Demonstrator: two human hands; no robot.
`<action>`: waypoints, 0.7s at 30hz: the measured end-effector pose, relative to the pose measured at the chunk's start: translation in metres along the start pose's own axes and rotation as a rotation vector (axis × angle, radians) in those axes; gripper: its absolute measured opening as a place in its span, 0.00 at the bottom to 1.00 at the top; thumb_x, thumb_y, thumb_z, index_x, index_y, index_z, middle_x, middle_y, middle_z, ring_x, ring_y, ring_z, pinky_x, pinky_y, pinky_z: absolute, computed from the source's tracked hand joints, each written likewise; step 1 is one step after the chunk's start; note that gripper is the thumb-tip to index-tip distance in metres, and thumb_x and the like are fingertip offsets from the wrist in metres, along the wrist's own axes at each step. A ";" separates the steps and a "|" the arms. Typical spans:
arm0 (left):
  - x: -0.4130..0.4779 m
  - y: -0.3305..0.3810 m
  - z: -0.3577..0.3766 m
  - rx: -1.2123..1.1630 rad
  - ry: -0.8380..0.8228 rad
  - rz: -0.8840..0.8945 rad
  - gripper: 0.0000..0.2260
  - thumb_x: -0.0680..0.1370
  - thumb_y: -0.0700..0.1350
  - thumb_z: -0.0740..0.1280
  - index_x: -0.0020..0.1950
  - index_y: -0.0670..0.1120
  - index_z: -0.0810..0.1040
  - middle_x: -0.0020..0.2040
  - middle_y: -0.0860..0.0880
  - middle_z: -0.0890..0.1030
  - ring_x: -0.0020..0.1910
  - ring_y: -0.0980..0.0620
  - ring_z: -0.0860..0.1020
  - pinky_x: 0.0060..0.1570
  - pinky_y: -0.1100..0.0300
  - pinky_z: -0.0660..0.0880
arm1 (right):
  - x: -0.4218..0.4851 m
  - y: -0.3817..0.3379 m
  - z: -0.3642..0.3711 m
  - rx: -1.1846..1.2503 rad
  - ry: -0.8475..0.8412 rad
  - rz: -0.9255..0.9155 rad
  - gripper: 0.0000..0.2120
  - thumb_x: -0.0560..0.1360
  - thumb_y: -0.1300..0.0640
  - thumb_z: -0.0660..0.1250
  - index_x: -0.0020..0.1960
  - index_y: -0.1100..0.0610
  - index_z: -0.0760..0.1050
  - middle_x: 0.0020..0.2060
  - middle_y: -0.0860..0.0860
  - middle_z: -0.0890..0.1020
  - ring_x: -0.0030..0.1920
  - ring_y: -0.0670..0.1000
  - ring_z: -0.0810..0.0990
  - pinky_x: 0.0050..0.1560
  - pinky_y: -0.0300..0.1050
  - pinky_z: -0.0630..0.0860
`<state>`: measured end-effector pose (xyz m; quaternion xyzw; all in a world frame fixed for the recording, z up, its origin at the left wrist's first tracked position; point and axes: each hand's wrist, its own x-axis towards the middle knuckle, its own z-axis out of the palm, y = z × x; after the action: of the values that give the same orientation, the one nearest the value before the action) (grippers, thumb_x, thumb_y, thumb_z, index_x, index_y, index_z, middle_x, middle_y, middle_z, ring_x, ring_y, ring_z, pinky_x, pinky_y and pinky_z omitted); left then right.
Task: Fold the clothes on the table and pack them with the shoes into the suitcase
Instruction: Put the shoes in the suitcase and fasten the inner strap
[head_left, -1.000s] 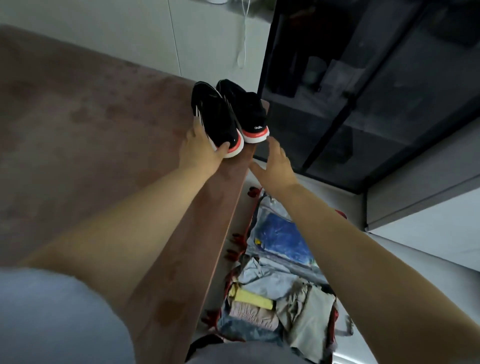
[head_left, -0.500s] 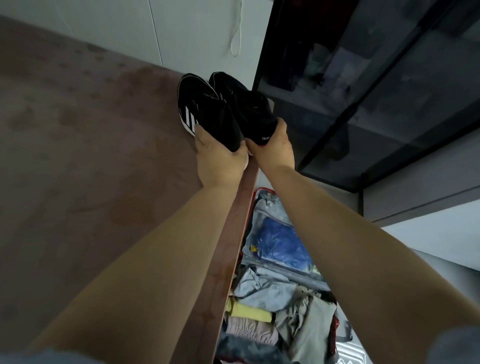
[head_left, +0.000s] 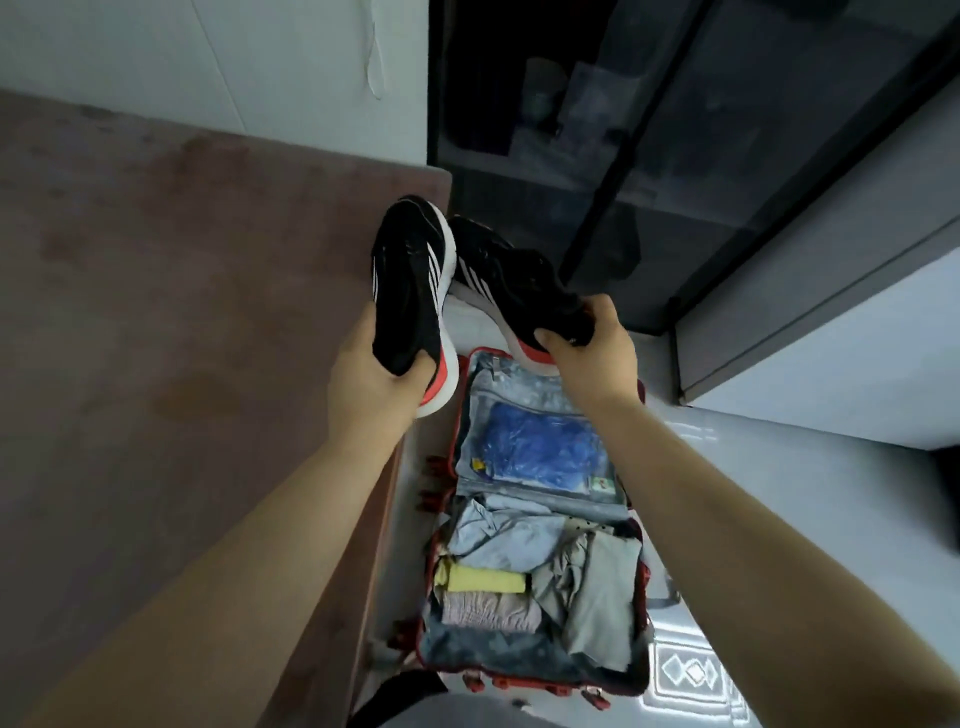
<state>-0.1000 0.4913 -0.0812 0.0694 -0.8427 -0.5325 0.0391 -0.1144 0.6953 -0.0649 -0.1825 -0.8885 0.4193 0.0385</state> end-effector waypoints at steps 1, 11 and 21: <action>-0.018 0.006 0.005 0.009 -0.028 0.002 0.27 0.69 0.46 0.67 0.69 0.53 0.68 0.59 0.54 0.78 0.58 0.55 0.76 0.56 0.58 0.74 | -0.014 0.017 -0.018 -0.001 0.002 0.011 0.16 0.71 0.54 0.71 0.55 0.55 0.69 0.43 0.47 0.77 0.44 0.49 0.75 0.42 0.42 0.69; -0.198 -0.020 0.091 0.379 -0.460 -0.140 0.32 0.68 0.48 0.69 0.71 0.49 0.66 0.63 0.45 0.70 0.60 0.46 0.73 0.57 0.57 0.70 | -0.156 0.245 -0.159 -0.050 -0.128 0.363 0.16 0.71 0.56 0.72 0.52 0.57 0.67 0.41 0.50 0.77 0.45 0.56 0.76 0.39 0.45 0.68; -0.298 -0.176 0.197 0.672 -0.895 -0.340 0.30 0.68 0.48 0.69 0.70 0.49 0.68 0.65 0.45 0.73 0.61 0.47 0.74 0.59 0.58 0.71 | -0.259 0.458 -0.140 -0.101 -0.268 0.671 0.13 0.71 0.56 0.72 0.51 0.53 0.70 0.41 0.46 0.78 0.46 0.56 0.79 0.47 0.52 0.75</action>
<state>0.1800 0.6399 -0.3226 -0.0194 -0.8769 -0.2122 -0.4309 0.2911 0.9718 -0.3000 -0.4090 -0.7958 0.3846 -0.2272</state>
